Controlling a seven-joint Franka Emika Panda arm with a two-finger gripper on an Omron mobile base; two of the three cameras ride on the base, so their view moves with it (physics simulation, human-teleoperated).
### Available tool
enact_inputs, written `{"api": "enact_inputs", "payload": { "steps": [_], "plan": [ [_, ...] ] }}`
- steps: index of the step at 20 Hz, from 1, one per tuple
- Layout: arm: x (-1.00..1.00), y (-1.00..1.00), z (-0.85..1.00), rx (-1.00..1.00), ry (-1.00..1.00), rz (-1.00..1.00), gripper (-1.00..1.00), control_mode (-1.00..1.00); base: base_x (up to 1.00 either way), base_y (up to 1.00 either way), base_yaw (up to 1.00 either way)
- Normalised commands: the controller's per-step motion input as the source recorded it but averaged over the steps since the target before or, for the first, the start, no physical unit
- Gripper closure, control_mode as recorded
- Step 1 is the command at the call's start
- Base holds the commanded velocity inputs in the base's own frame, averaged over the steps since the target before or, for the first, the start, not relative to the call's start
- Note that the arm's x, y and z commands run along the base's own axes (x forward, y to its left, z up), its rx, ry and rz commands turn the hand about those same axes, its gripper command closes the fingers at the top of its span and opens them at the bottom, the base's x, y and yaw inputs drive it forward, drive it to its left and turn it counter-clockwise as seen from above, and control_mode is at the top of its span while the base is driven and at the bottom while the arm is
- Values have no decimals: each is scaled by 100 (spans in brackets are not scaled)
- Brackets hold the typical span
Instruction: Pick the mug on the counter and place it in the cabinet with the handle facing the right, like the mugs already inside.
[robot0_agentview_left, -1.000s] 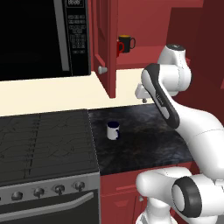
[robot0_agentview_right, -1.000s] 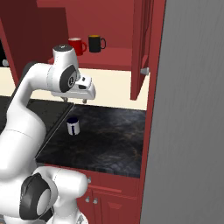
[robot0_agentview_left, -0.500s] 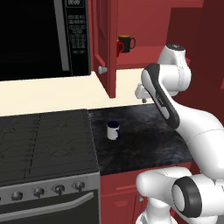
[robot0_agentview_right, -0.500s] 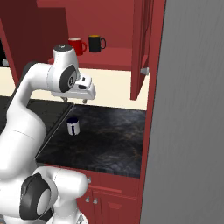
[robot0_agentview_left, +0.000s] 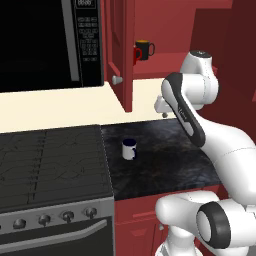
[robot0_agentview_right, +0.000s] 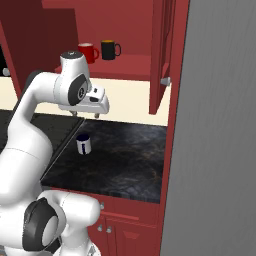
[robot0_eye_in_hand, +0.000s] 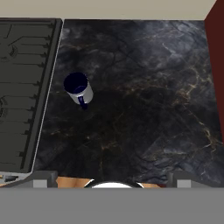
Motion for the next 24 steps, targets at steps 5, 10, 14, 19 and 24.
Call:
{"api": "enact_inputs", "payload": {
  "steps": [5, 10, 14, 19, 24],
  "plan": [
    [0, 0, 0, 0, 0, 0, -100, -100, 0, 0, 0],
    [0, 0, 0, 0, 0, 0, -100, -100, 0, 0, 0],
    [0, 0, 0, 0, 0, 0, -100, -100, 0, 0, 0],
    [0, 0, 0, 0, 0, 0, -100, -100, 0, 0, 0],
    [0, 0, 0, 0, 0, 0, -100, -100, 0, 0, 0]
  ]
}}
